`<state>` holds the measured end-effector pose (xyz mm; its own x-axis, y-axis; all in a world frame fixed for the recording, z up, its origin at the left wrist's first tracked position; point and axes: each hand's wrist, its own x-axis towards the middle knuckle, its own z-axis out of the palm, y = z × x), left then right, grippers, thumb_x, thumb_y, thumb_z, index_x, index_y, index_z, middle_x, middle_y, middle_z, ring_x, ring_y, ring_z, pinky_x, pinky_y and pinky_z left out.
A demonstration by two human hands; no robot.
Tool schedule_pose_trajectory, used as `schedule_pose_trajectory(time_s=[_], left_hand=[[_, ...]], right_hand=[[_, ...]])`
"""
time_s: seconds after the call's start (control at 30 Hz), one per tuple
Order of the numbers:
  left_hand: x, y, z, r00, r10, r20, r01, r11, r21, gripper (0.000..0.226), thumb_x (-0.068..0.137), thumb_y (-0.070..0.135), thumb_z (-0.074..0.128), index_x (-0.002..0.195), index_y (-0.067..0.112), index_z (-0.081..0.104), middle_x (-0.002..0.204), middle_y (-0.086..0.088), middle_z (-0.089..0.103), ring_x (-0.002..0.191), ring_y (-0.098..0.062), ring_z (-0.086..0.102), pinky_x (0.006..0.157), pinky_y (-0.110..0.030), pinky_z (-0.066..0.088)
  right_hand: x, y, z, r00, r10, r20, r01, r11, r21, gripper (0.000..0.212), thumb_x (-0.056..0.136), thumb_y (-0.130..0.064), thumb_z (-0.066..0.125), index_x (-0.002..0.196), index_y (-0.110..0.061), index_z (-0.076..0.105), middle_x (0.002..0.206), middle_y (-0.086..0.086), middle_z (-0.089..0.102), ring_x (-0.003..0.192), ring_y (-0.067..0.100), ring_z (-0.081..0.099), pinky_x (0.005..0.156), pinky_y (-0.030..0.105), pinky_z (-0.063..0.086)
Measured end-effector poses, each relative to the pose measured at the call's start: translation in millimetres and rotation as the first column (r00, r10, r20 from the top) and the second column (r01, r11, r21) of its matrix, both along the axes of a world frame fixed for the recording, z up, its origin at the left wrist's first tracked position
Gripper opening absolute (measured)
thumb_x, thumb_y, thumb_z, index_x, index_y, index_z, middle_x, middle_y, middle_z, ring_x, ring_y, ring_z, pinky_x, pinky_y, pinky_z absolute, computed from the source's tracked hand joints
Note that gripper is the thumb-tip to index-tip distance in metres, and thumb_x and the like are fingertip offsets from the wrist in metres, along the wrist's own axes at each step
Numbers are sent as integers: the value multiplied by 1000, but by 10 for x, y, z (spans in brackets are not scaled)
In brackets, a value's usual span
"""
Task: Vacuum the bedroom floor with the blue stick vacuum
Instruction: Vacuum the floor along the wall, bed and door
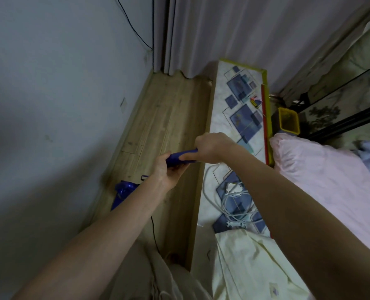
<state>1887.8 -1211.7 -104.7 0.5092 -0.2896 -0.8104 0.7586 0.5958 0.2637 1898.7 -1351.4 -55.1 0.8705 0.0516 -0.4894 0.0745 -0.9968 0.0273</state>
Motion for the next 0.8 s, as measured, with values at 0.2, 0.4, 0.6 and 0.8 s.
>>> schedule_pose_trajectory(time_s=[0.2, 0.4, 0.6, 0.8], left_hand=[[54, 152, -82, 1000, 0, 3, 0, 998, 58, 8, 97, 11, 48, 93, 5, 45, 95, -22, 55, 83, -32, 61, 89, -44, 53], [161, 318, -176, 1000, -5, 16, 4, 995, 99, 8, 96, 11, 49, 92, 5, 47, 94, -22, 56, 85, -31, 62, 83, -43, 55], [201, 316, -173, 1000, -7, 22, 5, 995, 95, 8, 97, 12, 49, 92, 6, 46, 94, -21, 56, 85, -31, 62, 85, -43, 54], [127, 277, -223, 999, -42, 16, 41, 995, 90, 8, 97, 12, 49, 95, 5, 47, 98, -22, 57, 91, -32, 63, 94, -44, 52]], right_hand=[[20, 165, -132, 1000, -1, 3, 1, 999, 32, 67, 87, -76, 36, 64, -15, 49, 57, -2, 48, 50, 13, 45, 51, 25, 34], [108, 317, -282, 1000, -15, 0, 15, 998, 66, 70, 86, -78, 35, 77, -13, 59, 65, 0, 55, 56, 14, 51, 57, 27, 40], [141, 335, -284, 999, -30, 15, 30, 998, 52, 69, 85, -79, 34, 78, -14, 58, 66, -1, 56, 58, 14, 52, 60, 27, 43], [4, 280, -308, 995, -102, -12, 103, 992, 79, 68, 85, -78, 36, 72, -14, 55, 63, -1, 53, 54, 13, 49, 58, 26, 42]])
